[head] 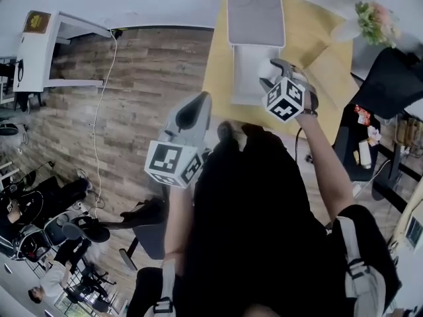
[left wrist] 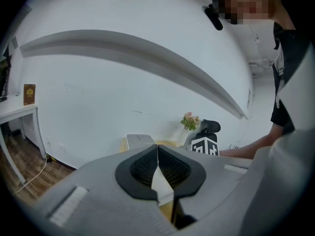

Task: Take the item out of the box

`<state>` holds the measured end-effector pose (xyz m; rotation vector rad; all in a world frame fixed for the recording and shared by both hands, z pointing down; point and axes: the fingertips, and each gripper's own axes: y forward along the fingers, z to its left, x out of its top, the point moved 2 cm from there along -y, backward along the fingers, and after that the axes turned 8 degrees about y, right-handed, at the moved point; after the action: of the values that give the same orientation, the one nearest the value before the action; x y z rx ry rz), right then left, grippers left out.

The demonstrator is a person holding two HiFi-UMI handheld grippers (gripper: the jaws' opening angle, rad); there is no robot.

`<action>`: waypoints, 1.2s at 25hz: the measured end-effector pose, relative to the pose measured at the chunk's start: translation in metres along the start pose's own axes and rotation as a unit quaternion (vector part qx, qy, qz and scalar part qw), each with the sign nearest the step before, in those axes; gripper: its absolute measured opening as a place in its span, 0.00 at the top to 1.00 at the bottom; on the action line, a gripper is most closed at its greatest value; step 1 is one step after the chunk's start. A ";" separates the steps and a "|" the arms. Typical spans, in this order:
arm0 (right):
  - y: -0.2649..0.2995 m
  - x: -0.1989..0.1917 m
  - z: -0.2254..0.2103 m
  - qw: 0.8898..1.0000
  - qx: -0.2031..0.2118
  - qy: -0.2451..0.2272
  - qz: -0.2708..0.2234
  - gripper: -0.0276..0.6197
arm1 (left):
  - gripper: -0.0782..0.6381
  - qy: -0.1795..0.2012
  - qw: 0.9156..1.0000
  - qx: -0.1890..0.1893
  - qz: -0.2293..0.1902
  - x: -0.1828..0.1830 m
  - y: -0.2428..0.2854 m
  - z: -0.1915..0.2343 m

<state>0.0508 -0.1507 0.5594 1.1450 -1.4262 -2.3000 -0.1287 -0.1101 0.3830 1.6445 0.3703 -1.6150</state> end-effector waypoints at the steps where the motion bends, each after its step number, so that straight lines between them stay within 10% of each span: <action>1: -0.006 0.004 0.003 1.000 -0.006 0.008 -0.006 0.55 | 0.87 0.002 1.000 -0.007 -0.004 0.002 -0.003 0.001; 14: -0.098 0.071 0.043 0.983 -0.076 0.113 -0.124 0.55 | 0.87 0.033 0.994 -0.096 -0.029 0.013 -0.036 0.006; 30: -0.180 0.088 0.072 0.919 -0.063 0.282 -0.267 0.56 | 0.87 0.041 0.989 -0.136 -0.041 0.014 -0.048 -0.005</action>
<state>-0.0202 -0.0571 0.3824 2.1315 -0.8020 -2.0284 -0.1562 -0.0798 0.3539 1.5053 0.6782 -1.4858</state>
